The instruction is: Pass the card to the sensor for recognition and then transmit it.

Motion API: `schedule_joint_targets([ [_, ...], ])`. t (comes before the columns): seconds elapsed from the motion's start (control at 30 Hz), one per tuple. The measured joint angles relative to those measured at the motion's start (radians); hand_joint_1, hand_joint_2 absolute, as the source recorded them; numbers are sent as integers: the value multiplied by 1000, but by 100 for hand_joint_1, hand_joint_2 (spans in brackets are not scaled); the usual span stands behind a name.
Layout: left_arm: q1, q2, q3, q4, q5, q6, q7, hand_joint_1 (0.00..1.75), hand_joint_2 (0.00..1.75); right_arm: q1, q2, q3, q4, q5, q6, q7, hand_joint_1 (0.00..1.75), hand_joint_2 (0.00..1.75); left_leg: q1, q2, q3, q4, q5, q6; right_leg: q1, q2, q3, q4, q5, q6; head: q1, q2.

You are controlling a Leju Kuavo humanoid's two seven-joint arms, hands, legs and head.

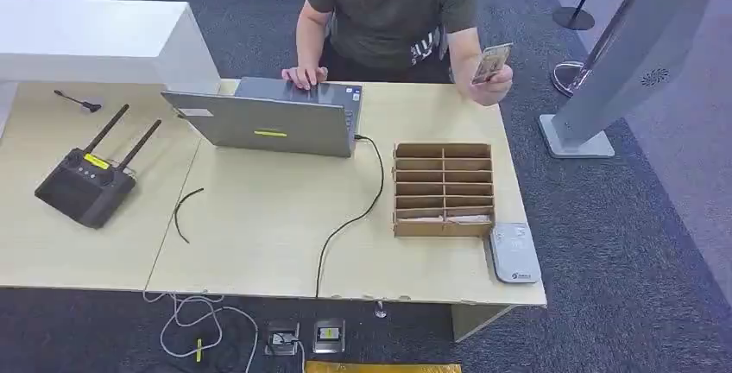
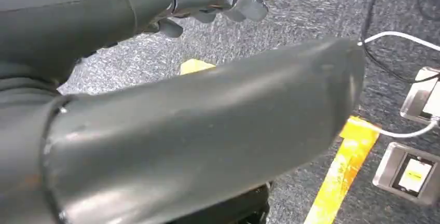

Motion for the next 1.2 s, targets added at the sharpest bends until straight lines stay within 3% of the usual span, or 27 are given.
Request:
schedule_joint_targets([
  [0.27, -1, -21, 13, 7, 0, 12, -1, 0, 0, 28, -32, 207, -477, 87, 0, 110, 0, 0, -3, -6, -1, 1, 4, 6, -3, -8, 2, -1, 3, 4, -1, 0],
  [0.47, 1, -23, 26, 8, 0, 12, -29, 0, 0, 43, -68, 301, -619, 93, 1, 246, 0, 0, -4, -9, -2, 1, 5, 7, -3, -10, 2, -1, 3, 4, -1, 0],
  [0.53, 0, -23, 27, 8, 0, 12, -40, 0, 0, 50, -101, 353, -691, 137, 2, 315, 0, 0, -4, -8, -2, 1, 5, 7, -3, -10, 2, -1, 3, 4, -1, 0],
  [0.57, 0, -23, 29, 8, 0, 12, -43, 0, 0, 61, -127, 382, -731, 180, 2, 385, 0, 175, -4, -9, -3, 1, 5, 7, -4, -11, 2, 0, 3, 4, -1, 0],
  [0.63, 1, -23, 34, 8, 0, 12, -45, 0, 0, 76, -217, 468, -811, 278, 3, 557, 0, 175, -5, -10, -4, 1, 5, 7, -5, -11, 2, 0, 3, 4, -1, 0],
  [0.7, 0, -22, 34, 10, 0, 12, -45, 0, 0, 77, -316, 555, -882, 336, 14, 662, 0, 175, -5, -9, -3, 1, 5, 7, -4, -11, 2, 0, 3, 5, -1, 0],
  [0.93, -1, -23, 34, 13, -1, 10, -45, 0, 0, 79, -519, 756, -1040, 372, 95, 692, 0, 175, -5, -14, -3, 2, 7, 8, -4, -15, 1, -1, 3, 5, 0, 0],
  [1.2, -1, -23, 34, 18, -5, -6, -55, 0, 0, 14, -666, 938, -1146, 357, 227, 695, 0, 175, -4, -14, -5, 1, 7, 8, -4, -16, 0, -1, 3, 5, -1, 0],
])
